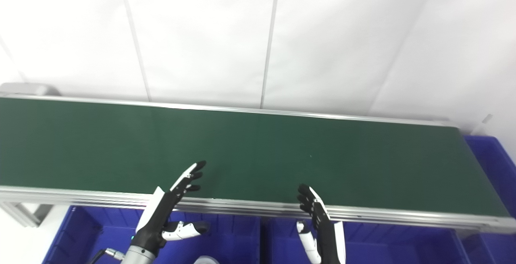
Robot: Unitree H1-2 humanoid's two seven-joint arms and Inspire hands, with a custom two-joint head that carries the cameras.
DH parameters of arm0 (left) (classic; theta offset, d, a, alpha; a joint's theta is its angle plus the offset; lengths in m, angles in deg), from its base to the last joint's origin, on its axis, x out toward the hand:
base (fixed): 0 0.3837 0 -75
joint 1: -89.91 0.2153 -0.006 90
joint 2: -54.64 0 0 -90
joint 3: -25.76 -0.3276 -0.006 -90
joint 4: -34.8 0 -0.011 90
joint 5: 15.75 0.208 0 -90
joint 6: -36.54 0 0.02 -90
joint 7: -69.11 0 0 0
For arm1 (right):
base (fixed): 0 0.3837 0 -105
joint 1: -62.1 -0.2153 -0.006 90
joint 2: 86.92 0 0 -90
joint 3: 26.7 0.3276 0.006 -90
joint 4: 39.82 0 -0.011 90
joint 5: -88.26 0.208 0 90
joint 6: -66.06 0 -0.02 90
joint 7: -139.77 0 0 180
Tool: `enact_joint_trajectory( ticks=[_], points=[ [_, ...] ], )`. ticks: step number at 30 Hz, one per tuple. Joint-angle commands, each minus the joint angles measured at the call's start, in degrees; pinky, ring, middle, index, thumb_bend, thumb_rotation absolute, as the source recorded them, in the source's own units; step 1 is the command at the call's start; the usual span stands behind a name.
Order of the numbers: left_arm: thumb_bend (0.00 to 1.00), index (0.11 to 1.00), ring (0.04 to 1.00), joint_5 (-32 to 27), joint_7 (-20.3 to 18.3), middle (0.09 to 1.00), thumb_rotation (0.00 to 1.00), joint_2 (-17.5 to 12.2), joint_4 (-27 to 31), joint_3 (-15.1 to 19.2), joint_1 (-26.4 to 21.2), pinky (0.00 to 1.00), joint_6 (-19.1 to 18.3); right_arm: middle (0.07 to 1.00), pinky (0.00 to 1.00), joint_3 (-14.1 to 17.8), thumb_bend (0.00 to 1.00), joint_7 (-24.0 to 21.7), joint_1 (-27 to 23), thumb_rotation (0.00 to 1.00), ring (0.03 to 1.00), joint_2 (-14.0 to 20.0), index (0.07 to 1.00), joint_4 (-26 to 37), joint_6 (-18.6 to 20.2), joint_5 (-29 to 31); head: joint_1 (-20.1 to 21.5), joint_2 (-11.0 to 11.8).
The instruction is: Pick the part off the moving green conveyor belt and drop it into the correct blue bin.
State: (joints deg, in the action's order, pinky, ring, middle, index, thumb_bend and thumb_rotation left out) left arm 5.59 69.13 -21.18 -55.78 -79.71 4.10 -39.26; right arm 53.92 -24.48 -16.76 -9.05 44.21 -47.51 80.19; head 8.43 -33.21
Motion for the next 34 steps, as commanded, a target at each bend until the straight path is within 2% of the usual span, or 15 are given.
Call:
enact_joint_trajectory(
  ticks=[1, 3, 6, 9, 10, 11, 14, 25, 34],
  points=[
    [1.0, 0.932, 0.932, -1.2, -0.3, 0.961, 0.81, 1.0, 3.2, -0.3, -0.8, 0.85, 0.4, 0.847, 0.8, -0.3, 0.8, 0.7, 0.2, 0.95, 0.817, -0.5, 0.843, 2.3, -3.3, -1.0, 0.1, -0.4],
    [1.0, 0.933, 0.939, -1.6, -0.9, 0.963, 0.81, 1.2, 4.1, -0.7, -0.6, 0.86, -0.3, 0.851, 0.8, -0.3, 0.8, 0.4, 0.5, 0.96, 0.822, -0.9, 0.846, 2.9, -3.3, -1.4, 1.1, -3.2],
    [1.0, 0.933, 0.955, -2.3, -1.7, 0.969, 0.8, 1.2, 5.0, -0.9, -0.6, 0.88, -1.3, 0.856, 0.81, 0.1, 0.82, -0.7, 0.8, 0.96, 0.831, -2.0, 0.849, 4.2, -3.1, -1.9, 2.1, -5.5],
    [1.0, 0.934, 0.962, -3.1, -2.4, 0.97, 0.81, 0.8, 6.2, -0.5, -1.2, 0.89, -2.5, 0.858, 0.82, 0.1, 0.82, -2.1, 0.2, 0.98, 0.84, -2.8, 0.85, 6.3, -1.1, -2.2, 3.5, -10.4],
    [1.0, 0.937, 0.961, -3.4, -2.7, 0.97, 0.81, 0.6, 6.5, -0.3, -1.5, 0.89, -2.9, 0.854, 0.81, 0.2, 0.81, -2.5, -0.1, 0.98, 0.833, -3.0, 0.848, 6.9, -0.5, -2.3, 3.6, -10.7],
    [1.0, 0.938, 0.961, -3.8, -3.1, 0.97, 0.81, 0.4, 7.0, 0.0, -2.1, 0.89, -3.3, 0.852, 0.81, 0.3, 0.81, -3.1, -0.6, 0.98, 0.831, -3.2, 0.848, 7.6, 0.5, -2.3, 3.9, -12.6],
    [1.0, 0.94, 0.963, -4.6, -4.0, 0.967, 0.81, 0.5, 8.9, 0.7, -3.0, 0.9, -5.6, 0.844, 0.81, 0.6, 0.83, -4.9, -1.4, 0.96, 0.826, -3.6, 0.846, 9.2, 2.7, -0.7, 3.5, -14.3],
    [1.0, 0.944, 0.968, -4.1, -3.8, 0.965, 0.81, 1.2, 10.0, 0.2, -2.6, 0.91, -7.3, 0.832, 0.77, 2.2, 0.85, -7.5, -0.8, 0.98, 0.802, -3.7, 0.839, 10.3, 3.8, -1.2, 0.4, -13.3],
    [1.0, 0.931, 0.958, -3.0, -3.0, 0.957, 0.8, 1.4, 9.0, -0.8, -1.3, 0.89, -5.9, 0.831, 0.77, 2.9, 0.86, -8.6, 0.5, 1.0, 0.799, -3.6, 0.845, 9.9, 3.0, -1.2, -1.6, -10.4]
  ],
)
